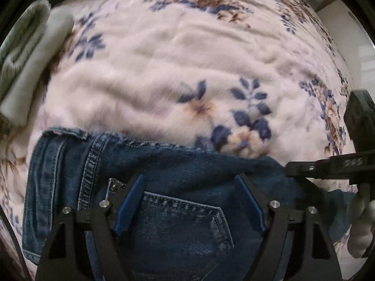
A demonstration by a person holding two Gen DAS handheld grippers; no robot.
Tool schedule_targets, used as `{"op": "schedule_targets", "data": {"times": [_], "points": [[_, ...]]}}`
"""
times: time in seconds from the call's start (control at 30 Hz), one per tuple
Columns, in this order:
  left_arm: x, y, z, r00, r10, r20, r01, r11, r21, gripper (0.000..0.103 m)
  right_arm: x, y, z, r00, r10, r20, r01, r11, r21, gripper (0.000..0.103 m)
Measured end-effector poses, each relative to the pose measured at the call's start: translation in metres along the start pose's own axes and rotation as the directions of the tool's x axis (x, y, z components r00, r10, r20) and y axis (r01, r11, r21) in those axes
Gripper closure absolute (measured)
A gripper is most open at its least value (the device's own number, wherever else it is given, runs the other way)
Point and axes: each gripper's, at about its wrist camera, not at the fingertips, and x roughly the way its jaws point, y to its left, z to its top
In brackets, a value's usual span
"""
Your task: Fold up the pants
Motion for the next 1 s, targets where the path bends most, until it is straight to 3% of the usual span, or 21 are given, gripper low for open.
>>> {"op": "schedule_targets", "data": {"times": [0.03, 0.1, 0.17, 0.2, 0.23, 0.33, 0.5, 0.57, 0.63, 0.67, 0.7, 0.73, 0.77, 0.8, 0.93, 1.0], "points": [[-0.003, 0.000, 0.000, 1.000, -0.003, 0.005, 0.003, 1.000, -0.003, 0.025, -0.003, -0.010, -0.001, 0.998, 0.064, -0.014, -0.064, 0.997, 0.035, 0.097], [-0.011, -0.001, 0.001, 1.000, -0.013, 0.015, 0.013, 1.000, -0.010, 0.025, -0.020, -0.012, -0.008, 0.998, 0.058, -0.004, -0.058, 0.998, 0.012, 0.088], [-0.017, -0.004, 0.002, 0.998, -0.050, 0.024, 0.050, 0.998, -0.029, 0.025, -0.052, -0.008, -0.020, 0.999, -0.006, 0.033, 0.008, 0.997, -0.071, 0.064], [-0.019, -0.009, 0.002, 0.997, -0.068, 0.029, 0.069, 0.997, -0.033, 0.025, -0.069, -0.006, -0.027, 0.995, -0.064, 0.073, 0.073, 0.990, -0.125, 0.043], [-0.018, -0.016, 0.003, 0.996, -0.084, 0.027, 0.085, 0.996, -0.031, 0.025, -0.083, -0.005, -0.034, 0.987, -0.121, 0.106, 0.138, 0.976, -0.167, 0.034], [-0.003, -0.040, 0.006, 0.994, -0.107, 0.009, 0.107, 0.994, -0.013, 0.025, -0.115, -0.031, -0.049, 0.941, -0.312, 0.132, 0.335, 0.915, -0.225, 0.034], [0.030, -0.056, 0.011, 0.998, -0.051, -0.039, 0.052, 0.998, 0.022, 0.025, -0.117, -0.095, -0.054, 0.916, -0.400, 0.030, 0.399, 0.898, -0.186, 0.034], [0.031, -0.055, 0.011, 0.998, -0.052, -0.038, 0.053, 0.998, 0.025, 0.025, -0.105, -0.115, -0.060, 0.915, -0.402, -0.039, 0.388, 0.901, -0.195, 0.035], [0.029, -0.056, 0.010, 0.998, -0.048, -0.032, 0.049, 0.998, 0.039, 0.025, -0.099, -0.123, -0.066, 0.930, -0.365, -0.032, 0.352, 0.915, -0.198, 0.058], [0.029, -0.055, 0.009, 0.998, -0.047, -0.031, 0.049, 0.998, 0.044, 0.025, -0.101, -0.124, -0.067, 0.930, -0.367, -0.007, 0.359, 0.914, -0.189, 0.062], [0.029, -0.055, 0.009, 0.998, -0.048, -0.029, 0.049, 0.998, 0.049, 0.025, -0.104, -0.123, -0.068, 0.935, -0.353, 0.022, 0.352, 0.923, -0.157, 0.072], [0.029, -0.055, 0.010, 0.998, -0.048, -0.027, 0.050, 0.997, 0.054, 0.025, -0.110, -0.123, -0.070, 0.941, -0.334, 0.056, 0.339, 0.932, -0.126, 0.097], [0.029, -0.055, 0.009, 0.999, -0.047, -0.026, 0.049, 0.997, 0.060, 0.025, -0.122, -0.124, -0.073, 0.928, -0.354, 0.119, 0.365, 0.926, -0.092, 0.101], [0.029, -0.055, 0.008, 0.999, -0.043, -0.025, 0.045, 0.997, 0.065, 0.025, -0.124, -0.123, -0.074, 0.925, -0.353, 0.143, 0.366, 0.928, -0.076, 0.101], [0.026, -0.056, 0.006, 0.999, -0.027, -0.023, 0.028, 0.998, 0.063, 0.025, -0.143, -0.143, -0.078, 0.957, -0.256, 0.135, 0.262, 0.965, -0.029, 0.098], [0.024, -0.056, 0.005, 0.999, -0.026, -0.020, 0.027, 0.998, 0.053, 0.025, -0.150, -0.145, -0.079, 0.969, -0.218, 0.118, 0.225, 0.973, -0.049, 0.090]]}}
